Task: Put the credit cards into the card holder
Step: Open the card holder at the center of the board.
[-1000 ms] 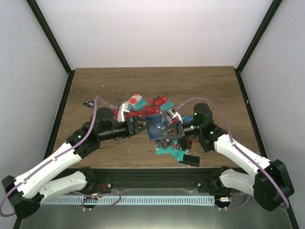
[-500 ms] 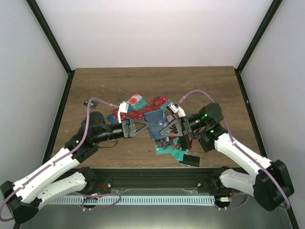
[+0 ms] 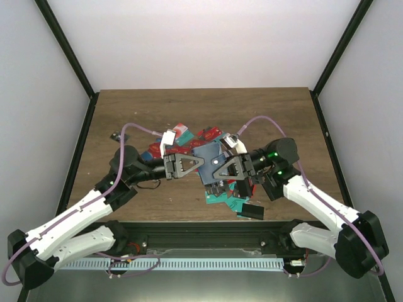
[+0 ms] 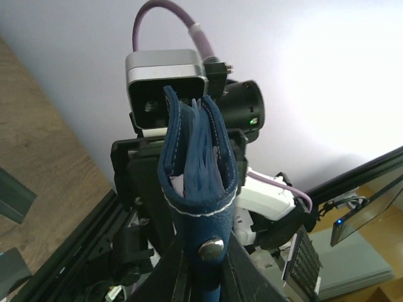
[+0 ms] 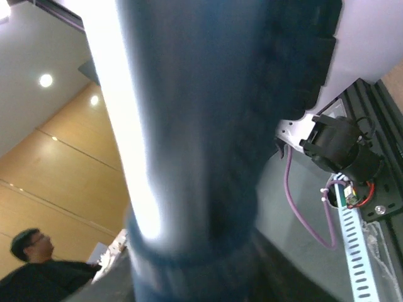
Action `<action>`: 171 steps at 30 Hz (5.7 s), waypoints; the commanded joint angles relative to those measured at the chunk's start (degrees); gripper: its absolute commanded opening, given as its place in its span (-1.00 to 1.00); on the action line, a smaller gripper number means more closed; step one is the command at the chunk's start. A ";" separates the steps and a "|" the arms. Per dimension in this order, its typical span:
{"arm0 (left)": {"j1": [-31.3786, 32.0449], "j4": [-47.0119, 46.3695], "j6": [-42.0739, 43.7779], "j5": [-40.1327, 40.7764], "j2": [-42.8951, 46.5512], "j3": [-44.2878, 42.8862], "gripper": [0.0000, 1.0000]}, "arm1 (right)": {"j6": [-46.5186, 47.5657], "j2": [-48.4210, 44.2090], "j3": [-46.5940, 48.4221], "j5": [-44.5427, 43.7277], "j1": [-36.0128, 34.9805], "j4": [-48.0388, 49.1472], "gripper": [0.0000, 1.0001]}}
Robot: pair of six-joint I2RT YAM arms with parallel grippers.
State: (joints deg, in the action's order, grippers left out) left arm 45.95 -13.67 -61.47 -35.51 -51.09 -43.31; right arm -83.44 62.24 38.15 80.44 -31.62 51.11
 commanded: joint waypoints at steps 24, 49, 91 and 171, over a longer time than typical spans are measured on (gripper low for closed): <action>0.21 44.58 9.00 17.32 -2.40 -12.80 -0.92 | 61.17 1.92 24.89 -45.42 -7.33 -90.22 1.00; 0.88 44.84 9.79 13.46 -4.06 -13.80 -0.92 | 57.46 8.18 26.45 -60.55 -13.40 -91.58 0.90; 0.83 52.39 10.75 15.65 -4.77 -13.99 -0.92 | 59.58 1.98 20.97 -42.76 -8.54 -88.56 0.18; 8.90 52.01 6.87 25.95 -10.37 6.22 0.22 | 41.39 16.96 -4.83 -35.71 -16.98 -54.02 -0.99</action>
State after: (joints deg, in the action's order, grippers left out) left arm 53.08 41.41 -53.01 -8.16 -60.01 -37.91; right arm -41.06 80.66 32.84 43.20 -48.21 -4.47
